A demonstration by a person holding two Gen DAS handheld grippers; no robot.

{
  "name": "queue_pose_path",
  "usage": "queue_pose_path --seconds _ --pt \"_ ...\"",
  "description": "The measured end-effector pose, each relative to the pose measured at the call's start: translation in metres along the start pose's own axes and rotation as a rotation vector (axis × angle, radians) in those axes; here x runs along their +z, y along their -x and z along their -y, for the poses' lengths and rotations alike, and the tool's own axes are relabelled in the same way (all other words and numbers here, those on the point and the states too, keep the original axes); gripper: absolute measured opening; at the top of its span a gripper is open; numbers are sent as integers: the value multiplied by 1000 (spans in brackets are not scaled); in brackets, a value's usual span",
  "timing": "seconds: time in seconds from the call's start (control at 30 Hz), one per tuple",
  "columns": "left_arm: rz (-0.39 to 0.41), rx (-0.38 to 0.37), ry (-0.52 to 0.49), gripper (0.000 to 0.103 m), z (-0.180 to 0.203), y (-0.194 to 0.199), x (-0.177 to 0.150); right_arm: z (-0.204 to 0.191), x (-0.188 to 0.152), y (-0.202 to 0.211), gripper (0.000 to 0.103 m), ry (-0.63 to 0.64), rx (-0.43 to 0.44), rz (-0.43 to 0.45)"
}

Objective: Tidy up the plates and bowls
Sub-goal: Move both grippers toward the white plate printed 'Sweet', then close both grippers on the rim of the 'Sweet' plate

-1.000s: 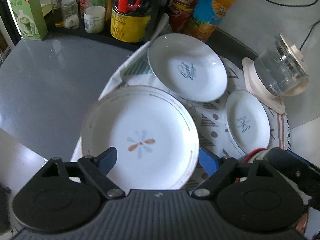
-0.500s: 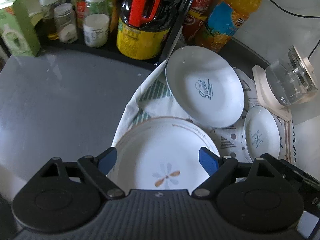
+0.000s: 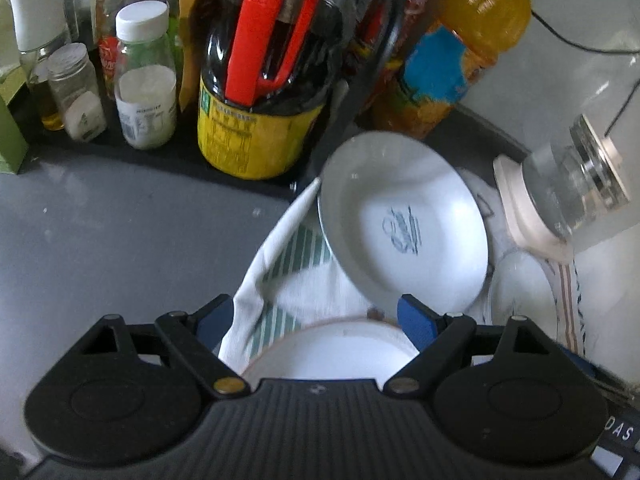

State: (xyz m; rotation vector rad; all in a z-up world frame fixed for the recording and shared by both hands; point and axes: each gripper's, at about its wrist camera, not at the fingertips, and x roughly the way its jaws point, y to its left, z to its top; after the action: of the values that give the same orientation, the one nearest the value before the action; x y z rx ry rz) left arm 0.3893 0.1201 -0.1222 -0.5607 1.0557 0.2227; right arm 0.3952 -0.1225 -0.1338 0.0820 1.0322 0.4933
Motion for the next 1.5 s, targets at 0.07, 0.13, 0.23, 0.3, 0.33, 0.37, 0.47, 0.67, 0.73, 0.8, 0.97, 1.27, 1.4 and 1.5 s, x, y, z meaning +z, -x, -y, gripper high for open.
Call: queue_pose_path --seconds 0.07,0.13,0.23,0.3,0.33,0.37,0.47,0.67,0.73,0.8,0.97,1.27,1.4,1.5 --pt "6 -9 6 86 -1 -8 4 3 2 -6 93 -24 3 0" --pt "2 -17 23 85 -3 -17 8 6 4 -13 84 -63 7 -15" --pt "8 -34 37 84 -3 -28 12 11 4 -21 80 -120 25 -19" --pt "8 -30 21 80 0 -35 14 13 4 -27 74 -143 24 -21" --pt "8 -32 12 78 1 -39 15 15 4 -32 71 -164 22 -30" --pt "8 -39 9 77 2 -43 16 17 4 -36 69 -183 23 -37" --pt "-5 -38 10 66 2 -56 18 22 3 -49 63 -227 18 -48" --pt "-27 -56 40 47 -1 -79 18 28 -1 -76 45 -300 11 -83" --pt "-32 -61 52 40 -2 -85 17 33 -3 -86 40 -338 15 -104" --pt "-25 -63 61 35 -3 -90 16 36 -5 -94 37 -364 22 -111" --pt "10 -71 45 27 3 -93 17 43 -5 -108 30 -393 18 -109" --pt "43 -66 74 13 5 -100 18 54 -4 -121 22 -412 26 -90" --pt "14 -83 115 11 2 -94 20 57 -2 -119 14 -408 12 -114" --pt "53 -88 88 9 5 -80 21 49 1 -108 13 -343 5 -82"
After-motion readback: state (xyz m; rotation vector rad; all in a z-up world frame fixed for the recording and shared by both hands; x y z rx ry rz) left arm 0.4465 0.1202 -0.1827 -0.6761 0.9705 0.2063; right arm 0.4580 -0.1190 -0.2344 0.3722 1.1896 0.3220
